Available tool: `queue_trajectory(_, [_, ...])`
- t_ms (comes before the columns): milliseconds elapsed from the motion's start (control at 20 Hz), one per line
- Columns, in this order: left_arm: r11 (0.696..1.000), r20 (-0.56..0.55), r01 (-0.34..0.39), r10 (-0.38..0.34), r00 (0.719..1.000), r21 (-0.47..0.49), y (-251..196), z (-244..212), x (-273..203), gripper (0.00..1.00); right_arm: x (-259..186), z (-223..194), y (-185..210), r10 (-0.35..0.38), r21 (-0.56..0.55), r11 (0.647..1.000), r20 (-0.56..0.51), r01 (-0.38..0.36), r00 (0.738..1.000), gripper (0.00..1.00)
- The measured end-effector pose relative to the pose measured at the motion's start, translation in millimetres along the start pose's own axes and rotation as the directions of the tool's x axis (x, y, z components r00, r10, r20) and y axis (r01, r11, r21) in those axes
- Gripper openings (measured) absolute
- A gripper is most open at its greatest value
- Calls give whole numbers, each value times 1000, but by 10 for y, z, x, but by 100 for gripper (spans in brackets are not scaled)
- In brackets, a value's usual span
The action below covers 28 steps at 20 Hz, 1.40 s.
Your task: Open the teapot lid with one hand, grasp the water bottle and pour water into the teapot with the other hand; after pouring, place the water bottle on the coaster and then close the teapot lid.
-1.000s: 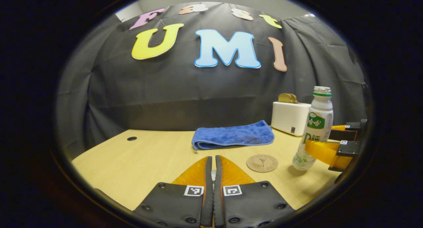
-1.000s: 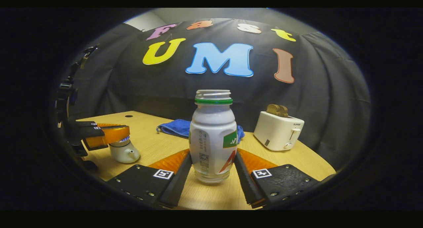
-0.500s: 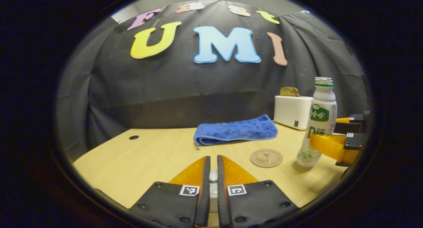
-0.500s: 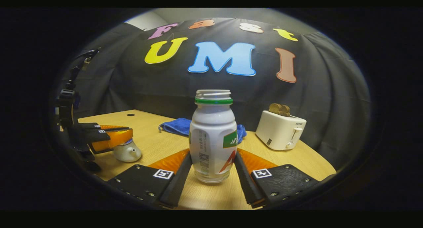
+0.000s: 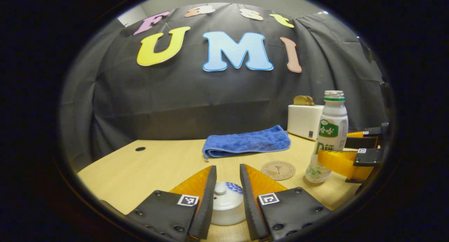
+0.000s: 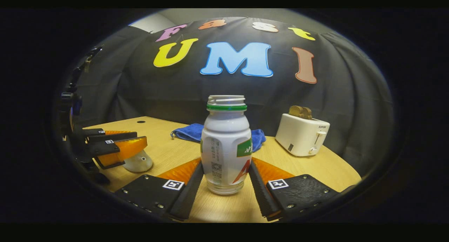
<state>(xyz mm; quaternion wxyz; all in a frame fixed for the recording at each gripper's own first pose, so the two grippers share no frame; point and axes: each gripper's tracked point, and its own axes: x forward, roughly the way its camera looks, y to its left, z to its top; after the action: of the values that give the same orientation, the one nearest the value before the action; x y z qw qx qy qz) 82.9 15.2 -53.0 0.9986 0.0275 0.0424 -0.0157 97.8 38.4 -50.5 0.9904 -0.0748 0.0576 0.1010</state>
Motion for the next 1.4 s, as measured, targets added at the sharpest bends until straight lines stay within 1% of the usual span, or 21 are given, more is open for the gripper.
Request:
queue_trajectory(200, [1000, 12, -10, 10, 1000, -27, 82, 11, -35, 55, 85, 82, 27, 11, 11, 1000, 18, -11, 1000, 72])
queue_trajectory(250, [999, 2, -16, 16, 1000, -33, 118, -14, -38, 40, 116, 119, 36, 14, 12, 1000, 22, -14, 1000, 72])
queue_trajectory(400, [998, 5, -39, 39, 999, -45, 221, -19, -66, 55, 198, 227, 74, 25, 6, 1000, 32, -26, 999, 72])
queue_trajectory(500, [997, 16, -47, 48, 999, -61, 273, 2, -92, 55, 275, 348, 63, 32, 6, 999, 37, -32, 999, 72])
queue_trajectory(600, [996, 25, -54, 56, 998, -75, 322, 47, -108, 55, 371, 508, 59, 47, 35, 998, 45, -48, 998, 72])
queue_trajectory(750, [993, 25, -64, 67, 997, -96, 375, 35, -104, 55, 532, 744, -30, 30, 36, 999, 66, -33, 997, 72])
queue_trajectory(800, [993, 23, -66, 69, 997, -102, 385, 18, -111, 47, 599, 786, -38, 29, 40, 999, 73, -32, 997, 72])
queue_trajectory(850, [992, 21, -67, 69, 997, -107, 394, 18, -111, 47, 665, 813, -26, 35, 50, 998, 76, -39, 996, 72])
queue_trajectory(1150, [990, 21, -73, 76, 997, -120, 426, 27, -119, 47, 968, 634, 28, 67, 81, 994, 22, -69, 997, 72])
queue_trajectory(1200, [990, 18, -73, 76, 997, -120, 431, 6, -105, 40, 1005, 585, 55, 79, 85, 993, 12, -79, 997, 72])
queue_trajectory(1250, [990, 15, -74, 77, 997, -120, 431, 2, -105, 40, 1032, 536, 67, 86, 90, 992, 0, -86, 996, 72])
queue_trajectory(1350, [990, 9, -75, 76, 997, -118, 427, -21, -98, 55, 1068, 438, 97, 98, 87, 992, -25, -96, 995, 72])
queue_trajectory(1400, [990, 9, -75, 76, 997, -118, 428, -23, -95, 53, 1069, 405, 112, 105, 83, 991, -32, -102, 994, 72])
